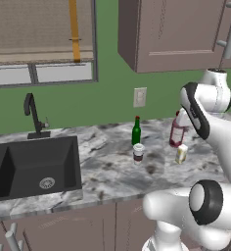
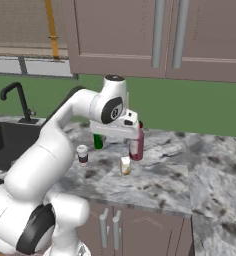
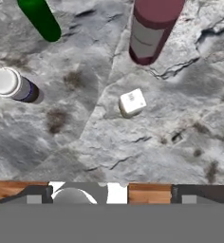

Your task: Move the drinks to the dining counter.

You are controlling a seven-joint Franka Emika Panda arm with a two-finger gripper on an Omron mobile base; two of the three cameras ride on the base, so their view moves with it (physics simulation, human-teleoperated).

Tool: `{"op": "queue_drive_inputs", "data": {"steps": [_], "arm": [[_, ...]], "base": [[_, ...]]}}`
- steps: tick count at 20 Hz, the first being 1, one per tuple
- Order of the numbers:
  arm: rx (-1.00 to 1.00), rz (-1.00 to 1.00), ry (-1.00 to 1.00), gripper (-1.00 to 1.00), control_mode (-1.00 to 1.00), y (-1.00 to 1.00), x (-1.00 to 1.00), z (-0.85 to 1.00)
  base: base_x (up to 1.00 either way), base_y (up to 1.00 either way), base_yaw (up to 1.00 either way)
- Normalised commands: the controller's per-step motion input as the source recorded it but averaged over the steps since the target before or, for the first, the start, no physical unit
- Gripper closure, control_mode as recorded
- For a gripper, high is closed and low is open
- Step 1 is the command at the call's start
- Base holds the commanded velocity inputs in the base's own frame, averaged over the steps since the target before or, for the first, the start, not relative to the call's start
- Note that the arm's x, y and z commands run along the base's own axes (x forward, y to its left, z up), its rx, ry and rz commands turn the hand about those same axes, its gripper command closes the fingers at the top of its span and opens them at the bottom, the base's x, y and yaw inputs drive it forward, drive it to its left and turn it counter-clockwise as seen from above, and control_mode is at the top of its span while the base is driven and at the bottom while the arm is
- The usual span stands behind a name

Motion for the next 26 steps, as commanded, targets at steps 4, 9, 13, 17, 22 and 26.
{"op": "queue_drive_inputs", "data": {"steps": [4,9,13,17,22,26], "arm": [[0.00,-0.06,0.15,-1.00,-1.00,-0.35,0.07,-0.32],[0.00,-0.01,0.08,-1.00,-1.00,-0.12,0.16,-0.36],[0.00,0.00,0.05,-1.00,-1.00,0.00,0.32,-0.40],[0.00,0.00,0.08,-1.00,-1.00,0.00,0.39,-0.38],[0.00,0.00,0.07,-1.00,-1.00,0.00,0.16,-0.30],[0.02,-0.01,0.08,-1.00,-1.00,0.00,0.12,-0.21]], "base": [[0.00,0.00,0.00],[0.00,0.00,0.00],[0.00,0.00,0.00],[0.00,0.00,0.00],[0.00,0.00,0.00],[0.00,0.00,0.00]]}}
